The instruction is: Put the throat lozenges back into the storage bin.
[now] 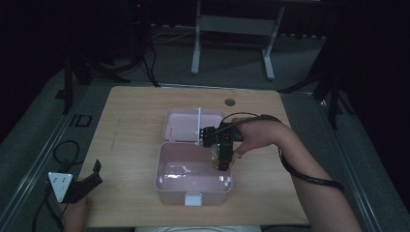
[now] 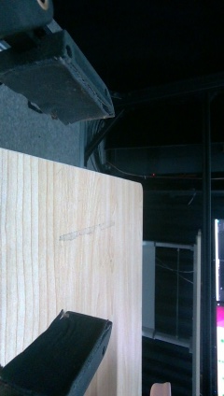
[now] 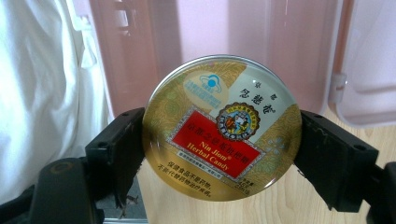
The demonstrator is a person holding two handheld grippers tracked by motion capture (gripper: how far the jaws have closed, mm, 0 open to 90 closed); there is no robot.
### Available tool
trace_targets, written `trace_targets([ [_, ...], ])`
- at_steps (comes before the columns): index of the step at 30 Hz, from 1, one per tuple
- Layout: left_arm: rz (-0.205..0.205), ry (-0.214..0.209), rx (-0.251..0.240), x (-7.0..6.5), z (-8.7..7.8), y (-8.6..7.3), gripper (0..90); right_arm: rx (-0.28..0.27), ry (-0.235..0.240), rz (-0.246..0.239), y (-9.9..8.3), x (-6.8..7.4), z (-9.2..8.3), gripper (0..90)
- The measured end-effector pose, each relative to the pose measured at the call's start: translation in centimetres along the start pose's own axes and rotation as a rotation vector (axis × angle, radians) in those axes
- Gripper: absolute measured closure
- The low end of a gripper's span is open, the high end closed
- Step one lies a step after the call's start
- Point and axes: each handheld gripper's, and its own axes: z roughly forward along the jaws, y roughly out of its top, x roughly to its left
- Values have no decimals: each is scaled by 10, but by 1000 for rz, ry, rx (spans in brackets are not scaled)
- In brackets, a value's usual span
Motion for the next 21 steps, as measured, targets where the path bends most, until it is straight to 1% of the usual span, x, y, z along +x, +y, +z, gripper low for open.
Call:
trace_targets([
  [3,0,-1,-1,0,0,0,25,7,4,-1,3,1,3,199],
  [10,-1,-1,0,0,0,0,24,2,10,-37,9,4,15,199],
  [13,-1,-2,0,0,0,0,24,-6,28,-47,10,5,23,199],
  [14,-1,-2,0,0,0,0,24,-6,28,-47,10,5,23,199],
  [17,-2,-2,-2,0,0,0,24,-4,33,-56,10,4,36,199],
  [21,-1,-3,-1,0,0,0,25,5,52,-65,12,1,54,199],
])
